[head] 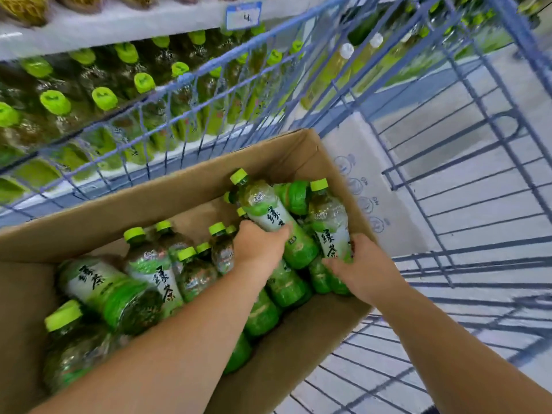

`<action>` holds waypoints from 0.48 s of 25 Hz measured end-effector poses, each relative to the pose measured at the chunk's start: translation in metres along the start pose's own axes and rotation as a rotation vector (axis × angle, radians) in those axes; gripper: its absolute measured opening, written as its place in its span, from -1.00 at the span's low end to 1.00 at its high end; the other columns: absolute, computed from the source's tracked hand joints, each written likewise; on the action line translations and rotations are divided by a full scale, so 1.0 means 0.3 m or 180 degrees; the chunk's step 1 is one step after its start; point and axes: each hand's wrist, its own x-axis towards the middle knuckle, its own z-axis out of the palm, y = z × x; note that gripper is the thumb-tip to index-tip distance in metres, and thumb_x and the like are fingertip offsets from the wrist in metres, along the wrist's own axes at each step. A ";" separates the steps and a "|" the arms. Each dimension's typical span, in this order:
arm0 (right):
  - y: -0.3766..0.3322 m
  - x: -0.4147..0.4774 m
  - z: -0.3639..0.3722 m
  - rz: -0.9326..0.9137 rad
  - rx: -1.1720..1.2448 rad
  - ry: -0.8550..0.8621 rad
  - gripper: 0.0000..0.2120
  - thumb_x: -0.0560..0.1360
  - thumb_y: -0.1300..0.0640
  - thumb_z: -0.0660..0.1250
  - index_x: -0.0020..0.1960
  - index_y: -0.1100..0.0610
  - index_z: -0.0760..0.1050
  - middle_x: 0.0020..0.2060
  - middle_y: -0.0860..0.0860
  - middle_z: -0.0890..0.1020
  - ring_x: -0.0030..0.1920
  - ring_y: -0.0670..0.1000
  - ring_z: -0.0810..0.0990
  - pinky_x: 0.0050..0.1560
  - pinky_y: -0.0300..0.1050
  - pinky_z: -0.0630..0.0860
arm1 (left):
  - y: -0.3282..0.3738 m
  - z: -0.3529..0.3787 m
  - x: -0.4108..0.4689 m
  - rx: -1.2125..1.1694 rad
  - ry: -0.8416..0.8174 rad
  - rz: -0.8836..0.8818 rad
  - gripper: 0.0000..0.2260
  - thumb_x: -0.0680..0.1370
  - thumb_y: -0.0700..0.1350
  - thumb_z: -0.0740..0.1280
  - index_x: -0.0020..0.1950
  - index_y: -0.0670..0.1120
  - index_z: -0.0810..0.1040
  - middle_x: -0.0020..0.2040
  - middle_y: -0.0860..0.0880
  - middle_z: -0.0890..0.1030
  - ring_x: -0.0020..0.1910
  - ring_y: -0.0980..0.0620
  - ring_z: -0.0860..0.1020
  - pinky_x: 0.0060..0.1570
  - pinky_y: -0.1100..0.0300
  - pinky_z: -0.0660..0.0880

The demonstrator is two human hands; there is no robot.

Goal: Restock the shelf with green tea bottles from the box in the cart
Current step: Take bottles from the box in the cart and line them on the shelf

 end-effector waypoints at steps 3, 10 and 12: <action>0.001 0.036 -0.001 -0.0066 -0.0268 0.0057 -0.54 0.41 -0.14 0.50 0.11 0.13 0.47 -0.12 0.01 0.55 -0.03 0.10 0.55 -0.10 -0.11 0.42 | 0.013 -0.011 0.031 -0.0081 0.0022 -0.0081 -0.43 0.34 0.24 0.53 0.15 -0.14 0.60 0.00 -0.13 0.68 -0.06 -0.14 0.67 -0.10 0.08 0.58; -0.006 0.093 -0.003 -0.0149 -0.0558 0.0195 -0.65 0.36 -0.15 0.52 -0.21 0.01 0.41 -0.34 -0.07 0.50 -0.22 0.04 0.53 -0.24 -0.12 0.41 | 0.053 0.019 0.048 -0.0760 0.0092 -0.0503 -0.58 0.28 0.02 0.61 0.01 -0.12 0.57 0.07 -0.16 0.60 -0.14 -0.11 0.56 -0.22 0.15 0.44; -0.006 0.099 -0.008 -0.0212 -0.0696 0.0203 -0.64 0.36 -0.18 0.50 -0.19 0.02 0.41 -0.32 -0.06 0.50 -0.22 0.03 0.51 -0.24 -0.12 0.39 | 0.060 0.026 0.054 -0.0806 0.0131 -0.0562 -0.58 0.27 0.02 0.60 -0.02 -0.11 0.53 0.12 -0.15 0.57 -0.07 -0.15 0.55 -0.08 0.08 0.49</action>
